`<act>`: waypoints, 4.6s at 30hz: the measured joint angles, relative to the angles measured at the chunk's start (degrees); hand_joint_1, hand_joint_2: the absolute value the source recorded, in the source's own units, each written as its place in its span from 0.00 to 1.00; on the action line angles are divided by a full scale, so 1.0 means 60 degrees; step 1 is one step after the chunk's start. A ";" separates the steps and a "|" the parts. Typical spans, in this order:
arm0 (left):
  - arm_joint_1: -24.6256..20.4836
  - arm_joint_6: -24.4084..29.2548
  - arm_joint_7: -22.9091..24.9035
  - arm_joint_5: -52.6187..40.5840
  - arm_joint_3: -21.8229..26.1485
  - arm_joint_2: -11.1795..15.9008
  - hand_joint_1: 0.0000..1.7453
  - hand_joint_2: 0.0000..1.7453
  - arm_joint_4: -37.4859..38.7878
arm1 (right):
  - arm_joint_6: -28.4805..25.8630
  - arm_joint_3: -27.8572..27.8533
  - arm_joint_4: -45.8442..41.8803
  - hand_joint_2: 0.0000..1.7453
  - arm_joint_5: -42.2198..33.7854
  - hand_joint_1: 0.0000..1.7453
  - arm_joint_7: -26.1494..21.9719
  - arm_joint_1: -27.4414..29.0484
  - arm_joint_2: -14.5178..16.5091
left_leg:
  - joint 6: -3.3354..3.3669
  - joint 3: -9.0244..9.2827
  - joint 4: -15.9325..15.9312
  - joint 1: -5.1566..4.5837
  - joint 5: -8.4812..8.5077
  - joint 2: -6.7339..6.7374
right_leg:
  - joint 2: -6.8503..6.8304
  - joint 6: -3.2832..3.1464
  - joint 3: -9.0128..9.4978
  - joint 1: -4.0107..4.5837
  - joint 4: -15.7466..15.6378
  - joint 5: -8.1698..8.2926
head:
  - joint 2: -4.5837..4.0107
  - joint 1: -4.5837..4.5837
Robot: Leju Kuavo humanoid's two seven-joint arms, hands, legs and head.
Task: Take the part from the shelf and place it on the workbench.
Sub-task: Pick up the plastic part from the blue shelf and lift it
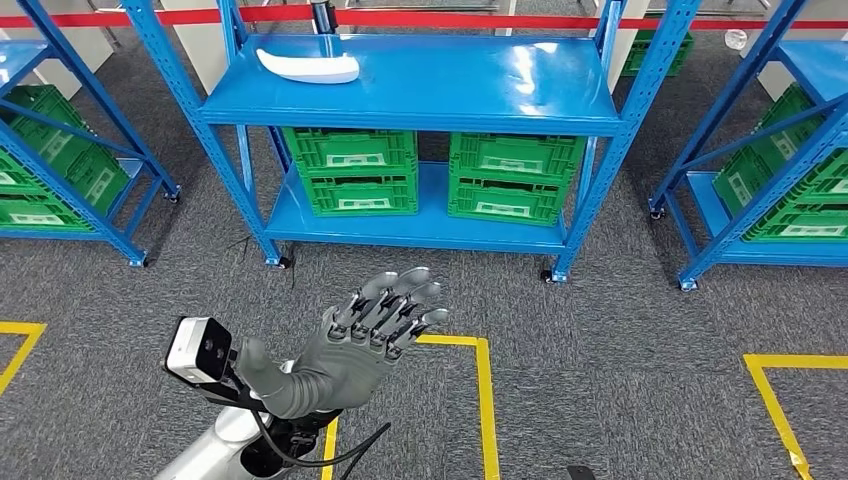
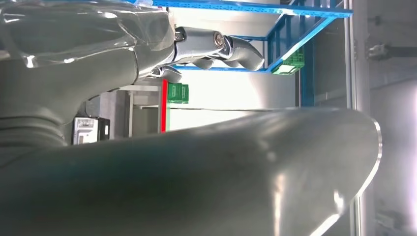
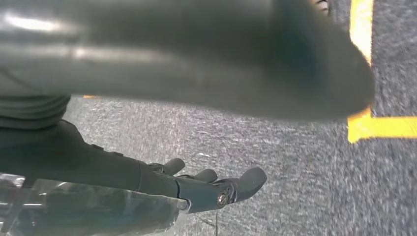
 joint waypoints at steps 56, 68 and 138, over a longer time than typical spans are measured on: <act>-0.0310 0.0275 -0.0566 0.0126 -0.0315 0.0296 0.00 0.00 -0.0248 | 0.0098 0.0086 0.0004 0.00 -0.0067 0.00 -0.0169 0.0175 -0.0225 | -0.0440 -0.1568 0.2191 0.0171 -0.0517 -0.0046 | 0.0031 -0.0282 0.0311 0.0024 -0.0010 -0.0339 | 0.0000 0.0050; -0.0415 0.0294 -0.0566 0.0151 -0.0362 0.0311 0.00 0.00 -0.0388 | -0.0096 0.0086 -0.0014 0.00 -0.0066 0.00 -0.0321 0.0102 -0.0078 | 0.0394 0.0248 -0.0874 -0.0114 0.0574 -0.0016 | -0.0059 -0.0063 -0.0421 -0.0033 0.1815 -0.0952 | 0.0000 0.0177; -0.0639 0.0142 -0.0684 0.0168 -0.0723 0.0425 0.00 0.00 -0.0412 | 0.0128 0.0117 0.0120 0.00 -0.0047 0.00 -0.0547 0.0238 -0.0098 | -0.0102 -0.0096 -0.0207 -0.0070 0.0262 -0.0542 | 0.0116 -0.0089 0.0013 0.0005 -0.0066 -0.0045 | 0.0000 0.0176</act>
